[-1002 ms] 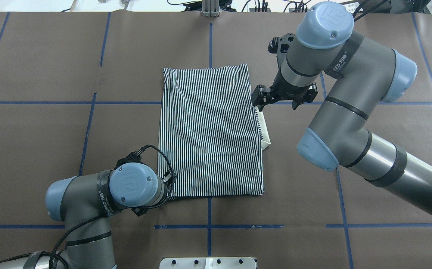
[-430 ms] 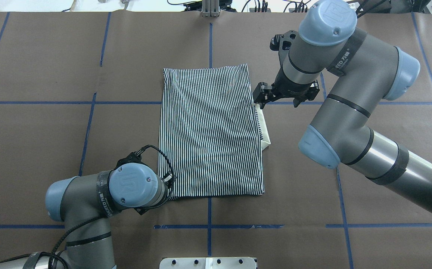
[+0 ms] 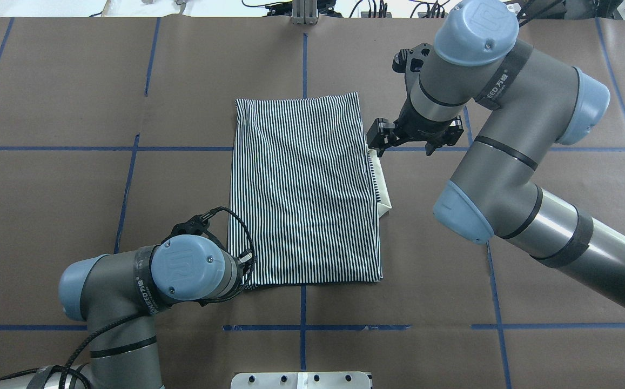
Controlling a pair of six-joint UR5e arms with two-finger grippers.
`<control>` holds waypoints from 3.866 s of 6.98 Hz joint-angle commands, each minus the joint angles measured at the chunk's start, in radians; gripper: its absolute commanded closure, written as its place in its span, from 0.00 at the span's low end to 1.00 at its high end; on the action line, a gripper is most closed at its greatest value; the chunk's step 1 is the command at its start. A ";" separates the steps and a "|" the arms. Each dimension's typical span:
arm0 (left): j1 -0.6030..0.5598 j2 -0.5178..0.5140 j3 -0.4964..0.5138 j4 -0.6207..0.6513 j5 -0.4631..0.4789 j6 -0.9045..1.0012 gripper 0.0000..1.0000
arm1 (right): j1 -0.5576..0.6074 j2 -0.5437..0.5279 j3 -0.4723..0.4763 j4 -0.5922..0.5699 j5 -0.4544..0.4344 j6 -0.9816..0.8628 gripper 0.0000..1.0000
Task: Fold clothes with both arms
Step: 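Move the right gripper down to the shirt's near edge beside the left gripper, then grasp the shirt's near edge with both grippers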
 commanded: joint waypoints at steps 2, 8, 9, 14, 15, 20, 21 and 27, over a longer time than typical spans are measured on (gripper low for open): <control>-0.017 0.002 -0.013 -0.001 -0.001 0.122 1.00 | -0.096 -0.018 0.064 0.002 -0.004 0.327 0.00; -0.038 0.005 -0.001 -0.012 0.002 0.166 1.00 | -0.374 -0.067 0.012 0.191 -0.308 1.073 0.00; -0.037 0.007 0.002 -0.025 0.002 0.166 1.00 | -0.393 -0.067 -0.021 0.191 -0.310 1.103 0.00; -0.038 0.007 0.004 -0.036 0.002 0.168 1.00 | -0.408 -0.049 -0.055 0.125 -0.300 1.166 0.00; -0.038 0.007 0.004 -0.036 0.002 0.168 1.00 | -0.414 -0.046 -0.055 0.111 -0.300 1.166 0.00; -0.041 0.007 0.004 -0.036 0.004 0.168 1.00 | -0.426 -0.052 -0.063 0.110 -0.305 1.166 0.05; -0.041 0.007 0.004 -0.036 0.004 0.168 1.00 | -0.428 -0.049 -0.080 0.111 -0.308 1.166 0.06; -0.041 0.007 0.005 -0.036 0.004 0.168 1.00 | -0.426 -0.047 -0.071 0.111 -0.304 1.160 0.83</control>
